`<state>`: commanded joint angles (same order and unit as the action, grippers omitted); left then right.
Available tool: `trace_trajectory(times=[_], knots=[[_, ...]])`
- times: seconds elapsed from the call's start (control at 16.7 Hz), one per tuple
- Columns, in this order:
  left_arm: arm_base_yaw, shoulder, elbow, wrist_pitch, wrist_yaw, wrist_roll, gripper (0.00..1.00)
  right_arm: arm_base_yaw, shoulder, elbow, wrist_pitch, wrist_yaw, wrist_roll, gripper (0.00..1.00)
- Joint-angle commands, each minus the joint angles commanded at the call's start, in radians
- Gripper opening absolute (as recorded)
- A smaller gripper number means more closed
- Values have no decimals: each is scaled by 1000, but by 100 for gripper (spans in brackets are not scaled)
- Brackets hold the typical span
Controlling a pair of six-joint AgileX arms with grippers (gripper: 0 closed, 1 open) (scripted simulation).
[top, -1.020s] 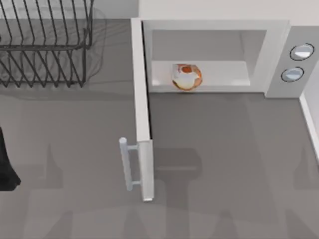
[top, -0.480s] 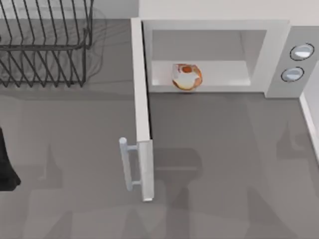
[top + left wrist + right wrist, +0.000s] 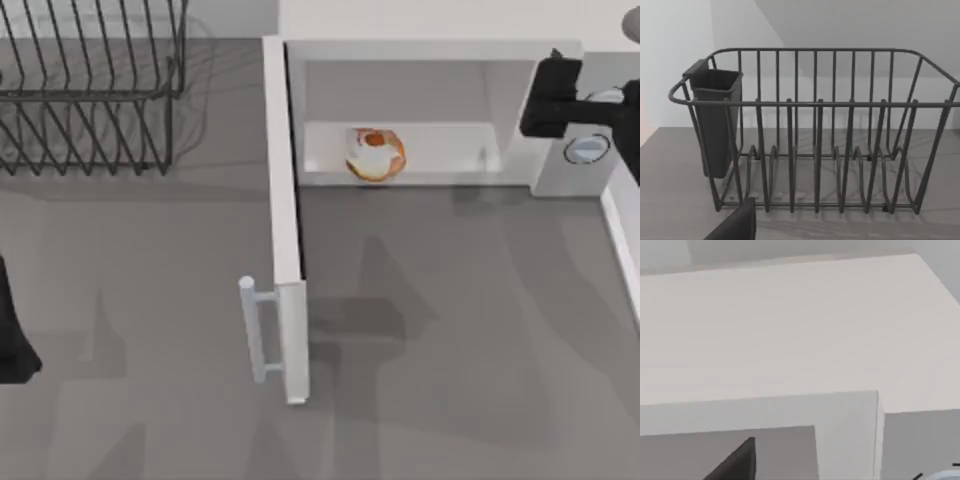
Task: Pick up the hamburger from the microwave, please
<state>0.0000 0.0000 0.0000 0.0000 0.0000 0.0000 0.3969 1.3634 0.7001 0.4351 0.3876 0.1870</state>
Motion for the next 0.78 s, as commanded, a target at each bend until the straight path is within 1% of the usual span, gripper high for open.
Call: trace_trajectory(times=[0.24,0.48,0.78], knots=[[0,0,0,0,0,0,100,112,422,215,144,110,46,100],[0,0,0,0,0,0,100,201,794,393,269,197,79,100],[0,0,0,0,0,0,100,267,1110,534,372,262,101,100]])
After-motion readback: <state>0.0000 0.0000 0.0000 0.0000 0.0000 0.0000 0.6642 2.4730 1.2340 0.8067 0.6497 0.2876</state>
